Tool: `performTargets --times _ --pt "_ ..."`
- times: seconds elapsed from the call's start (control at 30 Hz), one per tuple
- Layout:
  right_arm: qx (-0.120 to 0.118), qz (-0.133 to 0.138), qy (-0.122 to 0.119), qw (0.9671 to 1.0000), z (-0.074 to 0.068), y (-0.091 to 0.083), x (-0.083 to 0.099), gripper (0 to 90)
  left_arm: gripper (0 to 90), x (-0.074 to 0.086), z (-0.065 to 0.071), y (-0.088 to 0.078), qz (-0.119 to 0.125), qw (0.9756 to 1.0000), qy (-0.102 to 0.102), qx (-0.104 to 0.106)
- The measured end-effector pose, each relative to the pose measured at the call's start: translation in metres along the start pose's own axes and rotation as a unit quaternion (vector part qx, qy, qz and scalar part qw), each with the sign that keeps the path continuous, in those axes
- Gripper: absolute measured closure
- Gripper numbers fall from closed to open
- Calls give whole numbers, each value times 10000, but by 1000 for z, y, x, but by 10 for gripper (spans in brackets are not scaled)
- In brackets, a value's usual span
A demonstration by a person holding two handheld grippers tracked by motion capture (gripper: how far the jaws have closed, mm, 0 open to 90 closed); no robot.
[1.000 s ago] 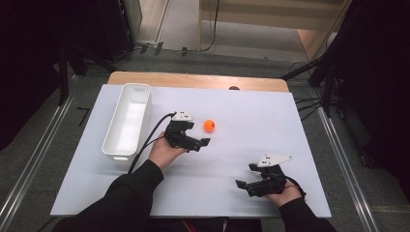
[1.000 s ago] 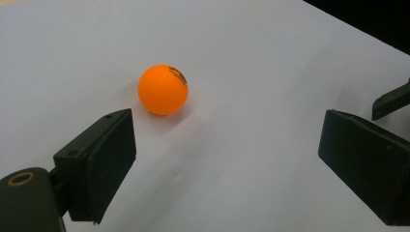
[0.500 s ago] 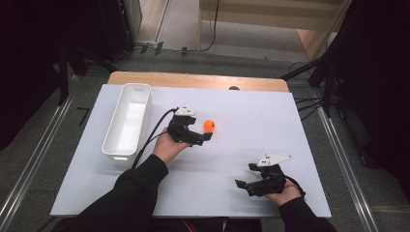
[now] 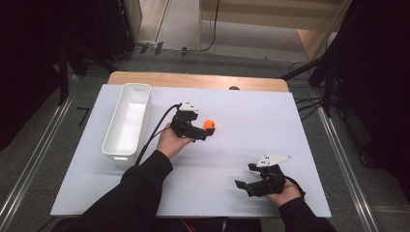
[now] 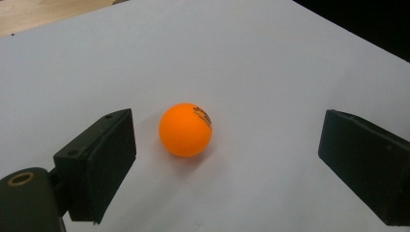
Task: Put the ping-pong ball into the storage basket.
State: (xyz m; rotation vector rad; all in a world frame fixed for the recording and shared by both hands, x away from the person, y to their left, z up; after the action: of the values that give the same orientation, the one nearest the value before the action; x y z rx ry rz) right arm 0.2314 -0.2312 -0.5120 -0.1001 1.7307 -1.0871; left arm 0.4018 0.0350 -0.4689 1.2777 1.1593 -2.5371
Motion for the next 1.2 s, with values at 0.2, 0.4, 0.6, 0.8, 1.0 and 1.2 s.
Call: performTargets --times 0.2,0.4,0.6,0.8,1.0,1.2 --pt "5 -8 -29 10000 0 0 0 137 68 -8 0 4 15 10000 -3 -51" --pt "-10 -3 -26 10000 0 0 0 137 68 -14 -2 7 62 9999 -22 -115" --pt "-40 11 1 10000 1 0 0 136 68 -19 -5 14 59 9999 -55 -145" --pt "-54 20 -4 10000 1 0 0 136 68 -23 -3 21 15 9997 37 -239" --pt "-67 11 5 10000 1 0 0 136 68 -27 2 26 23 9996 68 -256" --pt "-60 14 -6 10000 0 0 0 136 68 -30 2 32 127 9995 11 -287"
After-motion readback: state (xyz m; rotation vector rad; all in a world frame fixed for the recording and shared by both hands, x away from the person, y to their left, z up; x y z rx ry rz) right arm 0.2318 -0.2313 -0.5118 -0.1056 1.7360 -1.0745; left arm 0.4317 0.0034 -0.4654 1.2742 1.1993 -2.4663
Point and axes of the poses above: each handheld gripper's, and its own axes: y roughly forward along the jaws, x roughly out of its underside, z roughly to its right, the point moved 1 cm from there along y, roughly forward along the jaws, and after that the axes turned 14 degrees about -y, right-handed, at the moved point
